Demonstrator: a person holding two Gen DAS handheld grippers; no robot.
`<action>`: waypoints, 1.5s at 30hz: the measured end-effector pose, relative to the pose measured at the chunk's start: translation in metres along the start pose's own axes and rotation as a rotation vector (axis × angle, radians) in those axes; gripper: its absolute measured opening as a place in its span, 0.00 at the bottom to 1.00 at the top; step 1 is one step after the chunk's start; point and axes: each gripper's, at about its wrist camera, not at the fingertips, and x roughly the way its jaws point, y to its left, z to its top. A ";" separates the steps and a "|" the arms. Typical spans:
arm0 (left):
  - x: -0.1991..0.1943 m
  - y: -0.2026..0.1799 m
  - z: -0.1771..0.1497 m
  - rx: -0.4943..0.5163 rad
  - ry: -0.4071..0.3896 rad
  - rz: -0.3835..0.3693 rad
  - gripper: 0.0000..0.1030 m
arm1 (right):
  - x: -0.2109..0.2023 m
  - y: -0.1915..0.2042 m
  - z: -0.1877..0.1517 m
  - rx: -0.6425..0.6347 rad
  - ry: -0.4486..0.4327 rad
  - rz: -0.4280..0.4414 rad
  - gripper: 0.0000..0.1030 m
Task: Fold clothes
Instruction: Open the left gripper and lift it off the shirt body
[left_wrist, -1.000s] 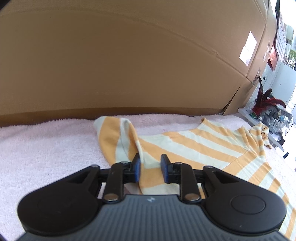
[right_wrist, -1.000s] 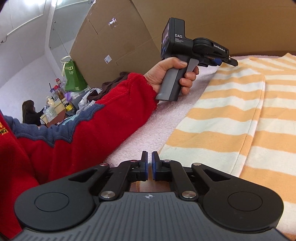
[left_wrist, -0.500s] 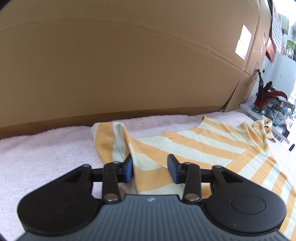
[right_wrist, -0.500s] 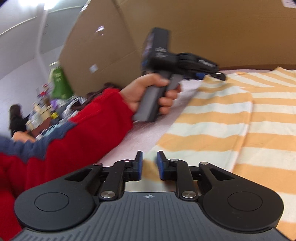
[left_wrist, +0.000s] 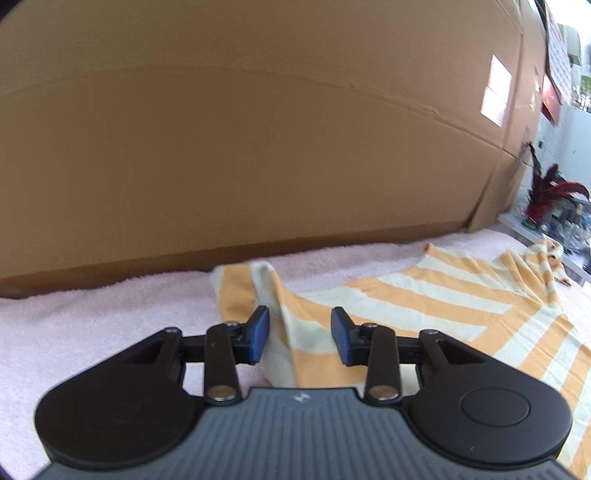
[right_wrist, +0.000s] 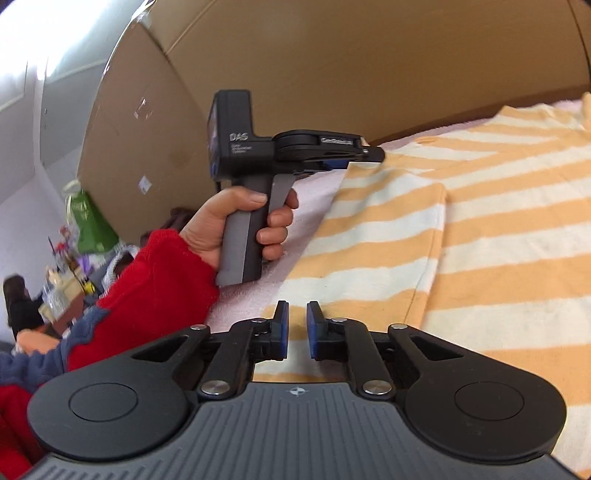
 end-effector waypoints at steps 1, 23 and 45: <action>-0.003 0.004 0.002 -0.014 -0.012 0.015 0.42 | -0.002 -0.003 -0.001 0.016 -0.006 0.003 0.09; 0.013 -0.018 -0.007 0.105 0.082 -0.009 0.50 | 0.029 -0.099 0.059 0.404 -0.163 -0.129 0.12; 0.001 -0.009 -0.004 0.049 0.024 -0.104 0.08 | 0.028 -0.109 0.058 0.460 -0.221 -0.103 0.14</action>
